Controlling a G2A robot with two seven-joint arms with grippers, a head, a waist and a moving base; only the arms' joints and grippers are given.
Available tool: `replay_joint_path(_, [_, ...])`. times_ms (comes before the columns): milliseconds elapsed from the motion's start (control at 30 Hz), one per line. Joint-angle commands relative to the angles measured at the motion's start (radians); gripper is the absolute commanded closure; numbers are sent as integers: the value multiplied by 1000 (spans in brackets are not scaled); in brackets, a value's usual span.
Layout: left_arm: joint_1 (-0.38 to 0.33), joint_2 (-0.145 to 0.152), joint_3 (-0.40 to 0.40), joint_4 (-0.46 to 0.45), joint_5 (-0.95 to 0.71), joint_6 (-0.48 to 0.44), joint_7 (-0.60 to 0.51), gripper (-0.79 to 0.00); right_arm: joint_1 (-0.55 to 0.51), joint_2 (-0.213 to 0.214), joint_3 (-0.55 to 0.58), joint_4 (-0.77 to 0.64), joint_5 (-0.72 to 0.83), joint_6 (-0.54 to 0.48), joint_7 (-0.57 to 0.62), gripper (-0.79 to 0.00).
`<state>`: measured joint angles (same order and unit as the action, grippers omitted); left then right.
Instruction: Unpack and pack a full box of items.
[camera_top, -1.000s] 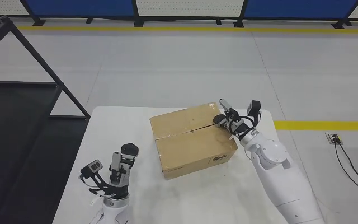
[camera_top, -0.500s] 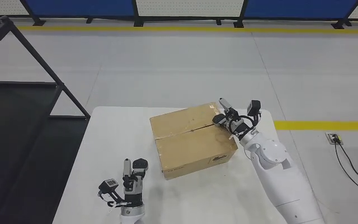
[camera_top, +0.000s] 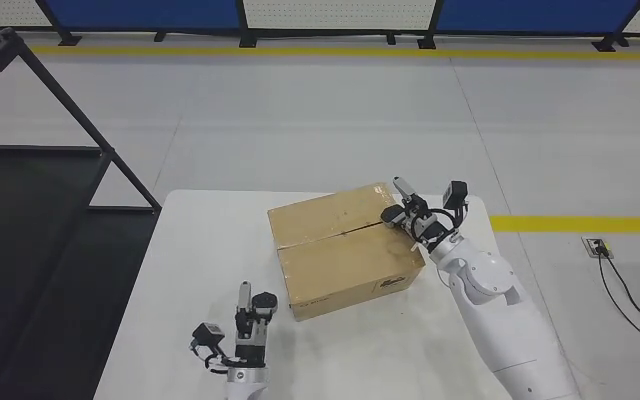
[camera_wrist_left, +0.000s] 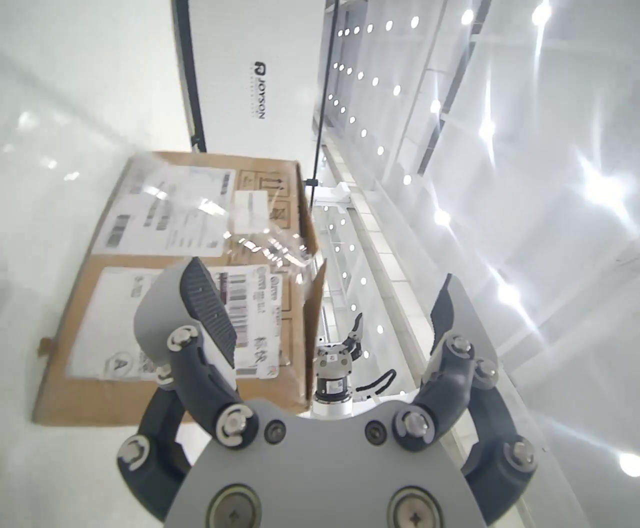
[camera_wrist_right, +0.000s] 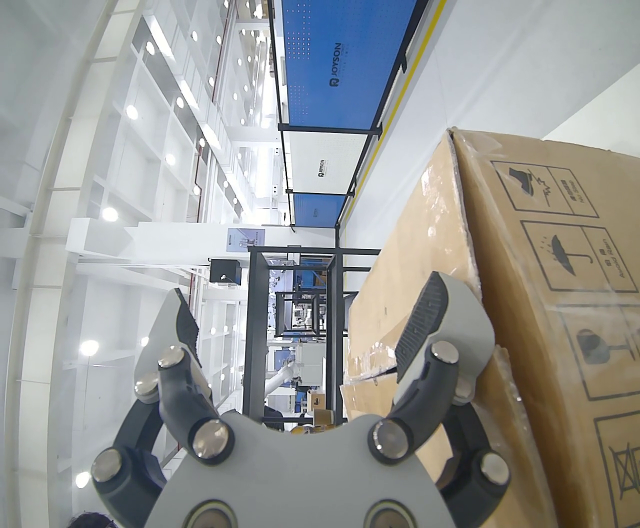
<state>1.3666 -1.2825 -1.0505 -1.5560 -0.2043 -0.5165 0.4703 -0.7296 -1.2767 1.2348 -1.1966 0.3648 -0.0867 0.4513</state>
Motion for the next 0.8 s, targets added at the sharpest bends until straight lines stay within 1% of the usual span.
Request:
replay_joint_path(0, [2, -5, -3, 10, -26, 15, -7, -785, 3, -1, -1, 1, -1, 2, 0, -785])
replay_joint_path(167, [-5, -14, -36, 35, -120, 21, -15, -785, 7, -4, -5, 0, -5, 5, -1, -785])
replay_joint_path(300, [-36, -22, -47, 74, -204, 35, -91, -785, 4, -5, -3, -4, -8, 3, -2, -785])
replay_joint_path(433, [-90, -34, -52, 140, -305, 32, -169, -785, -6, -3, 11, -11, -6, 4, 0, -785])
replay_joint_path(533, [-133, -44, -52, 187, -333, 31, -177, -785, -18, -1, 22, -20, -8, 3, 1, -785])
replay_joint_path(633, [-166, -57, -50, 220, -348, 8, -153, -785, -29, 1, 35, -32, -9, 5, 2, -785])
replay_joint_path(767, [-177, -70, -51, 239, -336, -40, -126, -785, -42, 3, 46, -42, -10, 10, 3, -785])
